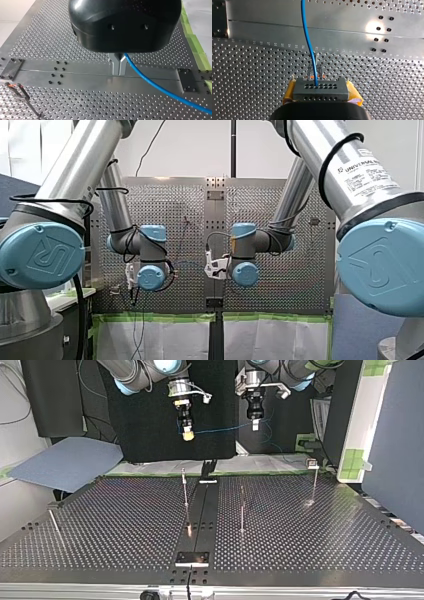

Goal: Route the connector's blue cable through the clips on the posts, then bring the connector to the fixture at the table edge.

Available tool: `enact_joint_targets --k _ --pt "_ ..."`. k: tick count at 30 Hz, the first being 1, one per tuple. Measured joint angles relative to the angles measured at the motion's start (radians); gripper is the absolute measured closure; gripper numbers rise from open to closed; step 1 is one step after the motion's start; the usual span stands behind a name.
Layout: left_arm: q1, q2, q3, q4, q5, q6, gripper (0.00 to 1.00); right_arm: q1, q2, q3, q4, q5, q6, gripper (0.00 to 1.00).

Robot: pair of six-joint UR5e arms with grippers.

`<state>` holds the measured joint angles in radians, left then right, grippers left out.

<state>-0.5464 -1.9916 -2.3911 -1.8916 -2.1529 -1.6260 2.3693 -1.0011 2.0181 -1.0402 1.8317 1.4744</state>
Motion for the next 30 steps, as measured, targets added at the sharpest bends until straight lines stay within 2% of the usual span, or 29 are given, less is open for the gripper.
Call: enact_joint_targets --k 26,30 --pt "0.003 -0.001 -0.003 -0.001 0.0 0.001 1.0 0.001 0.0 -0.001 0.0 0.0 0.0 1.0" --pt "0.014 -0.021 -0.015 0.001 0.009 -0.001 1.0 0.014 0.012 -0.004 0.012 0.003 -0.005 1.0"
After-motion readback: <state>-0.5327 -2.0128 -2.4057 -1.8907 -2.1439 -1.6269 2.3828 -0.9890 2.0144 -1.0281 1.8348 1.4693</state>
